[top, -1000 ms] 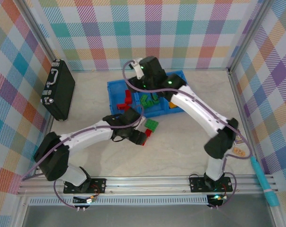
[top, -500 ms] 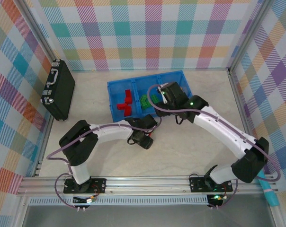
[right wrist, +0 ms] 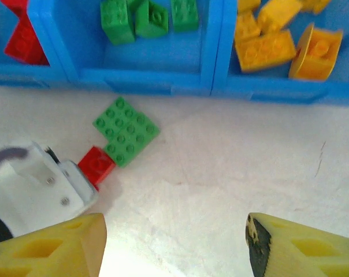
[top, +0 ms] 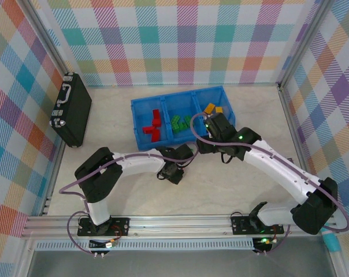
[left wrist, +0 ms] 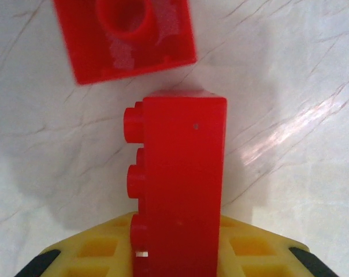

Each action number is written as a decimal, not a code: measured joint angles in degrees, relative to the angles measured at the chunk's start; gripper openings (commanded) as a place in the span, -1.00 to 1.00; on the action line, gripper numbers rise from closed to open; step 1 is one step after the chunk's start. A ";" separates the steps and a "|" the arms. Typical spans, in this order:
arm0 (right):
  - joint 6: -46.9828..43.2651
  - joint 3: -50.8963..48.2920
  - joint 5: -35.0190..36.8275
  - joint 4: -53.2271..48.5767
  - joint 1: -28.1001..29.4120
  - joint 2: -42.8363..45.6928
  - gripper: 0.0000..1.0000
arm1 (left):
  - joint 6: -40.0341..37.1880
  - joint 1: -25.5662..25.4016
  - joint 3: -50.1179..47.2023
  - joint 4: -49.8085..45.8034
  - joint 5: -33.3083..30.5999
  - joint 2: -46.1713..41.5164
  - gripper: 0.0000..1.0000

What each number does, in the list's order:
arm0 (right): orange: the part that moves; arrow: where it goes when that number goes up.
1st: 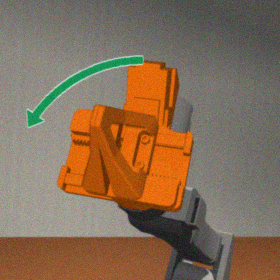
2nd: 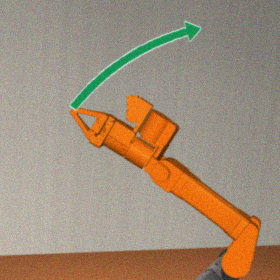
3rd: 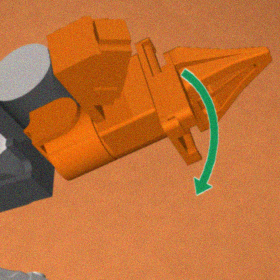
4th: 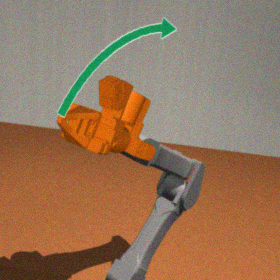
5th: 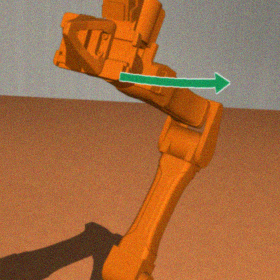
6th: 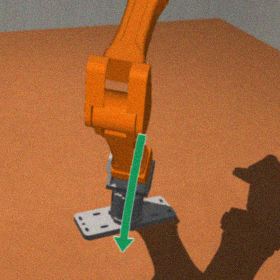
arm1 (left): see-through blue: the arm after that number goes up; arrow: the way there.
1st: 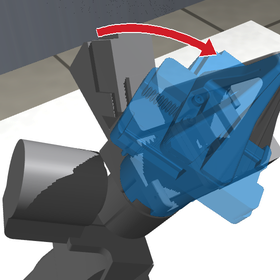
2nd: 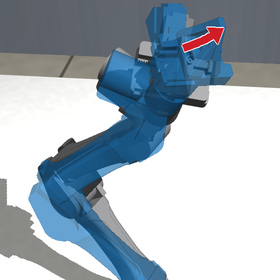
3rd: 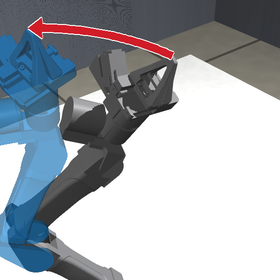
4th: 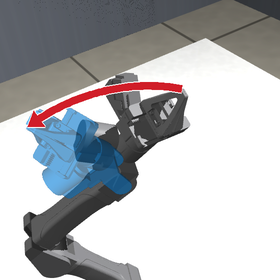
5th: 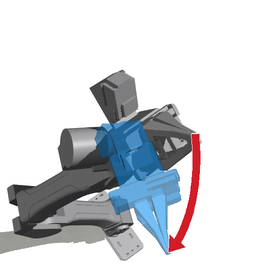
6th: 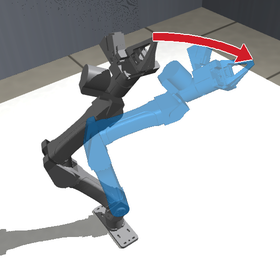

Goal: Sort the legos into containers by color
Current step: Pick up the lego from the middle-left of the table, then place the lego in the container.

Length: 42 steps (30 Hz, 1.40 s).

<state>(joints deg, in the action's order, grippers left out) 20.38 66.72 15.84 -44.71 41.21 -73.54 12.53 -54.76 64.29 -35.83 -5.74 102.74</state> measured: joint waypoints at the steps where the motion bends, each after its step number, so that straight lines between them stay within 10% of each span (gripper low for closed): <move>1: 1.36 -1.07 -0.81 0.02 0.00 0.33 0.32 | -0.17 0.00 0.68 -1.51 -0.90 -0.57 -0.47; 16: 20.13 -10.29 -14.38 10.84 1.62 -5.46 0.49 | -9.44 16.70 19.91 -10.58 -12.70 -19.10 -0.46; 26: 28.65 1.53 -15.04 9.79 6.32 -20.52 0.52 | -13.53 29.49 19.19 -6.01 -12.35 -12.98 -0.45; 36: 33.16 5.95 -11.08 4.39 8.00 -29.94 0.42 | -14.29 31.71 19.23 -0.04 -5.84 -4.48 -0.41; 42: 33.64 9.60 -8.94 4.00 8.00 -34.38 0.39 | -13.81 31.71 20.37 1.57 -3.52 -1.16 -0.03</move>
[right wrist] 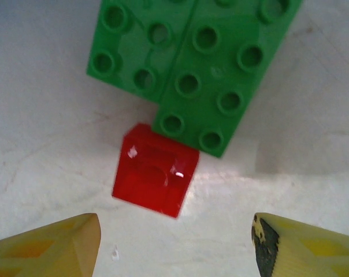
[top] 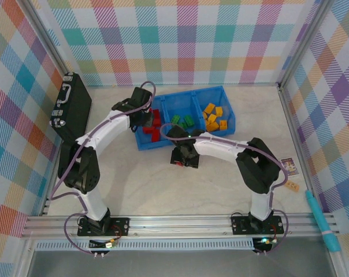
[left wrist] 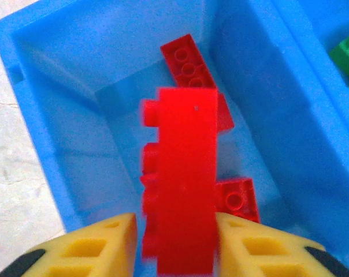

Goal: Sort the legos into containers by color
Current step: Place the lego in the container, then pick up the lego from the center of the table.

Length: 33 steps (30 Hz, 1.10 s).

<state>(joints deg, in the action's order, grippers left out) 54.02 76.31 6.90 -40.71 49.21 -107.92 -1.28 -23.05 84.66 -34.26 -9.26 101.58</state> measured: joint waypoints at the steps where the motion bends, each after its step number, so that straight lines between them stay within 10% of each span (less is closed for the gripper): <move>1: 0.00 0.61 0.17 0.24 0.00 -0.72 0.38 | 0.11 0.00 0.28 0.07 0.28 0.44 0.04; 15: -0.42 3.61 1.53 0.76 -0.02 -6.34 -0.15 | 0.11 0.00 2.27 -0.26 1.22 0.57 0.23; 33: -7.76 5.49 0.52 -3.15 0.35 -1.11 -0.31 | -2.91 1.05 2.54 -8.28 -2.01 -20.92 0.41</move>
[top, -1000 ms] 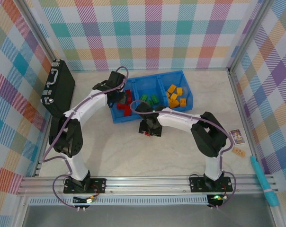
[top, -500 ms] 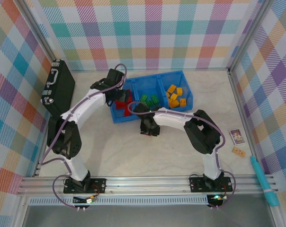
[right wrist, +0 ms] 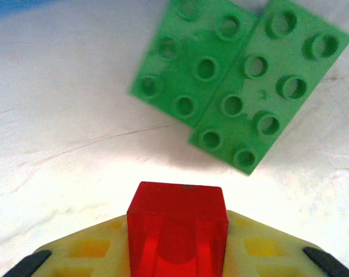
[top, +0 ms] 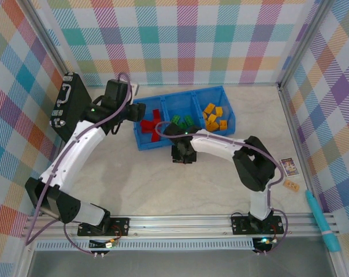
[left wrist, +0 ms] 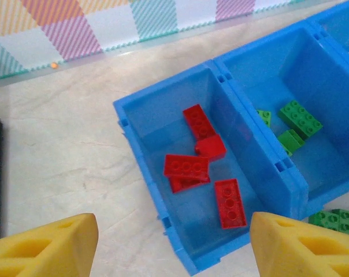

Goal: Sort the legos into containers by color
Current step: Pick up the lego from the center of the table, then place the lego in the container.

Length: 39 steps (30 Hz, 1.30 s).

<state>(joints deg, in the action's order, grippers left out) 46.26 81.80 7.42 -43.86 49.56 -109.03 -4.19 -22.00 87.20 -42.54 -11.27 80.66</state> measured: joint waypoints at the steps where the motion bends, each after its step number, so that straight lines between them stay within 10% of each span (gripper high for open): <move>1: -1.31 1.88 -0.11 -0.79 0.22 1.05 -0.31 | 0.02 0.33 -0.09 -0.22 -0.20 -0.76 0.42; 9: -16.61 25.99 0.24 -0.96 0.50 0.02 -0.30 | 0.07 3.21 -4.31 -0.96 -0.35 -4.04 0.45; 19: -30.14 53.29 0.57 -1.75 0.50 -25.70 -0.20 | 0.09 4.22 -5.31 -3.37 -0.70 -4.59 0.46; 32: -33.07 53.79 0.50 -4.24 -0.81 -29.64 0.19 | 0.24 4.59 -3.41 -10.03 -1.88 -7.78 0.52; 39: -29.46 36.15 0.79 -2.49 -0.90 -14.38 0.18 | 0.22 4.59 -3.41 -10.01 -2.14 -9.53 0.54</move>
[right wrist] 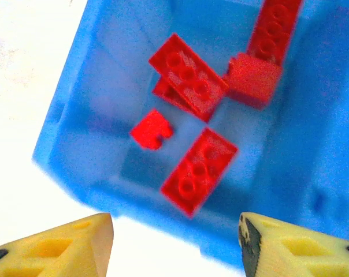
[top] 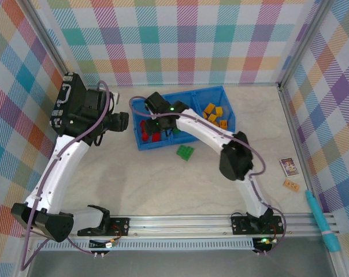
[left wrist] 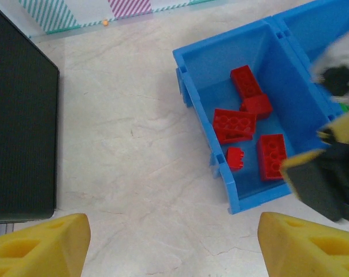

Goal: Sort the legos into containers by color
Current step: Place the lego in the container, then pick up the lego from the center of the table.

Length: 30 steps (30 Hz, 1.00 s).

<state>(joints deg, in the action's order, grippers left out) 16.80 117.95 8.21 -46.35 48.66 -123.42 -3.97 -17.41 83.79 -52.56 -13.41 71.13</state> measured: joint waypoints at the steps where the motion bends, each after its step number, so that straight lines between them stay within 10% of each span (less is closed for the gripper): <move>1: 1.22 -3.67 0.28 0.33 0.00 3.80 0.18 | -0.02 0.00 0.00 0.09 -0.20 -0.17 0.55; 10: 20.81 -32.37 6.08 2.47 0.00 30.01 0.44 | -0.15 0.00 0.00 0.17 -0.13 -0.59 0.58; 20: 39.43 -49.05 3.67 8.13 -1.53 28.68 0.72 | -0.20 0.00 0.04 0.15 0.39 -0.37 0.61; 30: 39.50 -46.90 0.74 13.53 -3.02 17.25 0.81 | -0.66 0.00 0.07 0.13 -0.11 0.70 0.62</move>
<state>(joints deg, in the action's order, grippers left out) 56.29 71.05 8.95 -32.82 45.65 -106.17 -4.62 -17.41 83.85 -52.42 -13.52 71.83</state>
